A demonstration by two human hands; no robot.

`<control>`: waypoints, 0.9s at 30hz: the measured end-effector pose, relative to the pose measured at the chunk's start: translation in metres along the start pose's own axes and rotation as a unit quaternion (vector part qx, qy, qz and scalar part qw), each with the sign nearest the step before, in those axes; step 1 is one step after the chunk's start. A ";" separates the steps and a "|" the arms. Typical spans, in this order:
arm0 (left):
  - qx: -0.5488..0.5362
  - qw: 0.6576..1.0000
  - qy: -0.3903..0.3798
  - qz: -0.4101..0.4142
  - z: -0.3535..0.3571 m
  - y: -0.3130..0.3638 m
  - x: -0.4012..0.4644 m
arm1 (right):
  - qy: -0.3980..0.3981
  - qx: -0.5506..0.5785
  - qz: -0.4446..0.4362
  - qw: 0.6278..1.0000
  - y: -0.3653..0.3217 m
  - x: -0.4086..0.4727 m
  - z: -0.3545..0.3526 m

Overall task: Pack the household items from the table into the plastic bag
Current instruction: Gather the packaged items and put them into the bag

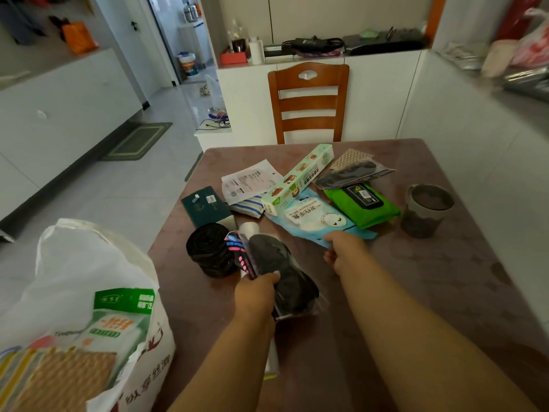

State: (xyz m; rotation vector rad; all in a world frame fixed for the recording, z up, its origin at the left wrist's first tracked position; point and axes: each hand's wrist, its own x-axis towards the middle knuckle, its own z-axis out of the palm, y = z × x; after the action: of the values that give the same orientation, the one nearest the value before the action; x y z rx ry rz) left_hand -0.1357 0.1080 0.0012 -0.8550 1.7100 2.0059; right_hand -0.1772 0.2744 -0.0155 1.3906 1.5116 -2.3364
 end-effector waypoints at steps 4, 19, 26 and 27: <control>-0.028 1.000 -0.011 -0.005 -0.003 -0.005 0.000 | -0.081 0.095 0.011 0.992 0.020 -0.066 -0.002; -0.001 0.992 -0.122 -0.035 0.004 -0.001 -0.005 | -0.044 -0.324 -0.104 0.939 -0.011 -0.126 -0.094; 0.016 0.968 -0.239 -0.082 0.020 0.012 -0.020 | -0.172 -0.108 0.004 0.979 -0.008 -0.060 -0.072; 0.019 0.967 -0.240 -0.084 0.022 0.014 -0.019 | -0.169 -0.088 -0.013 0.982 -0.004 -0.054 -0.070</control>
State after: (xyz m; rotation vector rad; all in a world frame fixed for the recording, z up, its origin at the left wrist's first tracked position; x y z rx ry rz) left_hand -0.1348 0.1286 0.0261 -0.4328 1.3482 1.8652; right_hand -0.1005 0.3061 0.0150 0.8846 1.5884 -2.2417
